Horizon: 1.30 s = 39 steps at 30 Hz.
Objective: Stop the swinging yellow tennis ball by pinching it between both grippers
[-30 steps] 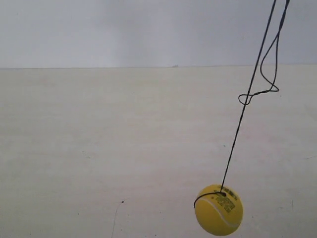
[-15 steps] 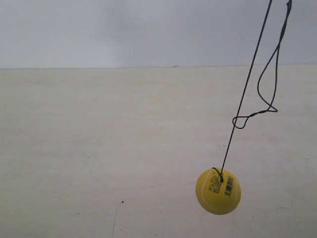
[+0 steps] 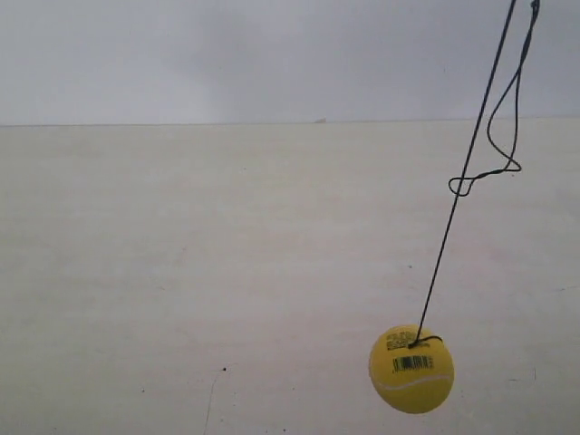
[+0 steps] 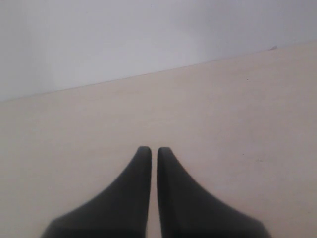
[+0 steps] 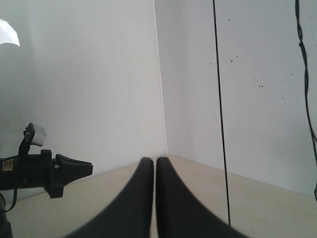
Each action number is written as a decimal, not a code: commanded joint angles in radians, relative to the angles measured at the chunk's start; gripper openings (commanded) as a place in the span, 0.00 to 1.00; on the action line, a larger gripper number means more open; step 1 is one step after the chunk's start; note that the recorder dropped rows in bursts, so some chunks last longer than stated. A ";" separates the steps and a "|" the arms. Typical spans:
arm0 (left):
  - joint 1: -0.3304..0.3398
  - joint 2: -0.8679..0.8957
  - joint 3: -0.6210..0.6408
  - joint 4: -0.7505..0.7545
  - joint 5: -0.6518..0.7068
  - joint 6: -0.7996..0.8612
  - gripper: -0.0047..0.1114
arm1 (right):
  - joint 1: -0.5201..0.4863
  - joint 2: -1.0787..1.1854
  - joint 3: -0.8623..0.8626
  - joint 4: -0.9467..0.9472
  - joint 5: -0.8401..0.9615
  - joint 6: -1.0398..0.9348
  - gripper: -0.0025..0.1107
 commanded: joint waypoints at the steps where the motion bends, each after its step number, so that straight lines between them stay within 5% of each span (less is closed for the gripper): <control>1: 0.004 -0.004 0.004 0.002 0.000 0.008 0.08 | 0.000 -0.008 -0.005 0.005 -0.005 0.000 0.02; 15: 0.004 -0.004 0.004 0.002 0.000 0.008 0.08 | 0.000 -0.008 -0.005 0.005 -0.020 -0.004 0.02; 21: 0.004 -0.004 0.004 0.002 0.000 0.008 0.08 | 0.000 -0.008 0.037 0.158 0.159 -0.051 0.02; 28: 0.004 -0.004 0.004 0.002 0.000 0.008 0.08 | 0.000 -0.008 0.059 0.824 0.349 -0.435 0.02; 33: 0.004 -0.004 0.004 0.002 0.000 0.008 0.08 | 0.000 -0.008 0.059 1.215 0.356 -0.950 0.02; 39: 0.004 -0.004 0.004 0.002 0.000 0.008 0.08 | -0.034 -0.008 0.059 1.264 0.395 -1.374 0.02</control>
